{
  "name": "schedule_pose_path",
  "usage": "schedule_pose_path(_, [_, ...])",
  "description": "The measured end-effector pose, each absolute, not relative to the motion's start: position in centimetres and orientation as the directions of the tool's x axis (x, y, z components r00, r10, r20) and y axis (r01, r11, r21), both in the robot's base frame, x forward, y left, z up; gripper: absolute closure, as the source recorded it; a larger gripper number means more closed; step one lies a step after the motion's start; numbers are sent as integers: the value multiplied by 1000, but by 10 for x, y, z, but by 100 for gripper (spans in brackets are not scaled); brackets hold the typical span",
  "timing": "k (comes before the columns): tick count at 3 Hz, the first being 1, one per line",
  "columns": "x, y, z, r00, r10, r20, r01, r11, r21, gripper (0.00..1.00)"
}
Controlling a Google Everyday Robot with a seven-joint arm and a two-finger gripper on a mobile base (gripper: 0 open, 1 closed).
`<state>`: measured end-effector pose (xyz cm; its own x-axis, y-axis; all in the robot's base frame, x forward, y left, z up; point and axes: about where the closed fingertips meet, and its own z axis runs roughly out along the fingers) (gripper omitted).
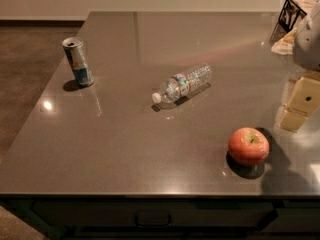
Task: Pick water bottle
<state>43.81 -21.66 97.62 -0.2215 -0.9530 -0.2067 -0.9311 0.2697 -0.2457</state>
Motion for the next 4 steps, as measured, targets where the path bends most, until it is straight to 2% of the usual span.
schedule_pose_path(2, [447,-211,975,-201,-960,-196,-939,246,-240,0])
schedule_pose_path(4, [505,-169,961,-64,-977,-201,-961,115,-252,0])
